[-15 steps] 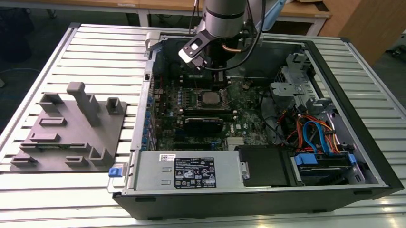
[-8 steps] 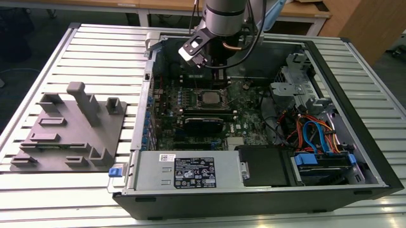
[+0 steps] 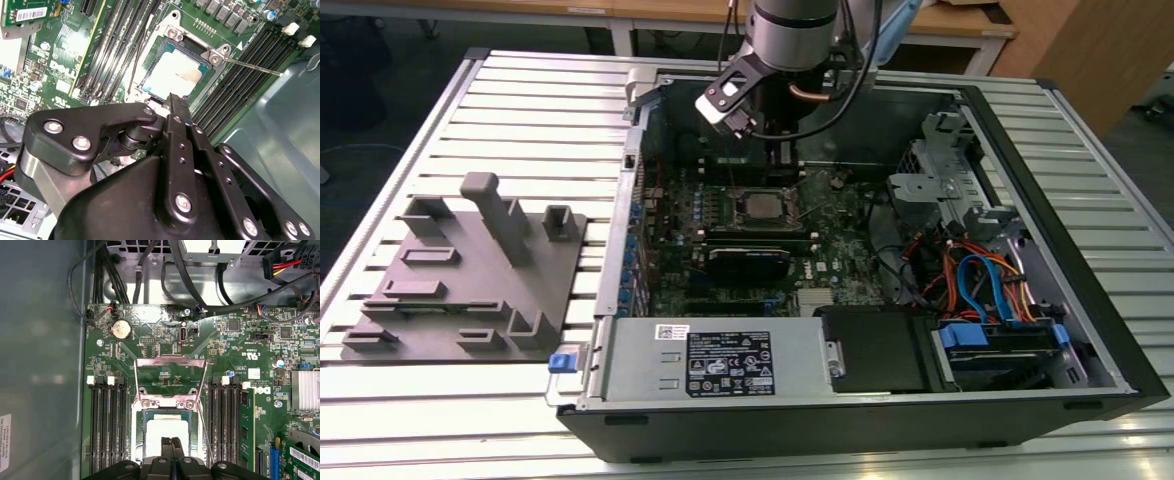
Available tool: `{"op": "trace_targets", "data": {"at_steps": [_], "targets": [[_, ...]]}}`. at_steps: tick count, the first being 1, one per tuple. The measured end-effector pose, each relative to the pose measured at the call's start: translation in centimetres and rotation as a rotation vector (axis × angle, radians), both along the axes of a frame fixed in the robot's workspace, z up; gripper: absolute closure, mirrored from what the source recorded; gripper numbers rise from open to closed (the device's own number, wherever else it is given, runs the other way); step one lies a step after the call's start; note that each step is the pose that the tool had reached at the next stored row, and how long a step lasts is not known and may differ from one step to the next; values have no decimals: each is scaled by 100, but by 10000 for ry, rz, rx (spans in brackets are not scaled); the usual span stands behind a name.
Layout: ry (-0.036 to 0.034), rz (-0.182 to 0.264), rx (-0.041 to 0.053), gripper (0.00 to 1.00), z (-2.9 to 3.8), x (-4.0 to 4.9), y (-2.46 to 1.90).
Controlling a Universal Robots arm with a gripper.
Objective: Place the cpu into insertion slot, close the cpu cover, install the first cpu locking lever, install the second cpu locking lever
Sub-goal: 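Close the cpu cover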
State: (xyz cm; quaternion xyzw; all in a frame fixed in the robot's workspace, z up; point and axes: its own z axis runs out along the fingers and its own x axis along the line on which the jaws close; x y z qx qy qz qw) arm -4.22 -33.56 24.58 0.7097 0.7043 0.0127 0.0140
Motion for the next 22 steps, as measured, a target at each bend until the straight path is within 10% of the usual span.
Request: {"op": "trace_targets", "data": {"at_steps": [22], "targets": [[40, -30, -12, 90, 93, 40, 0]]}}
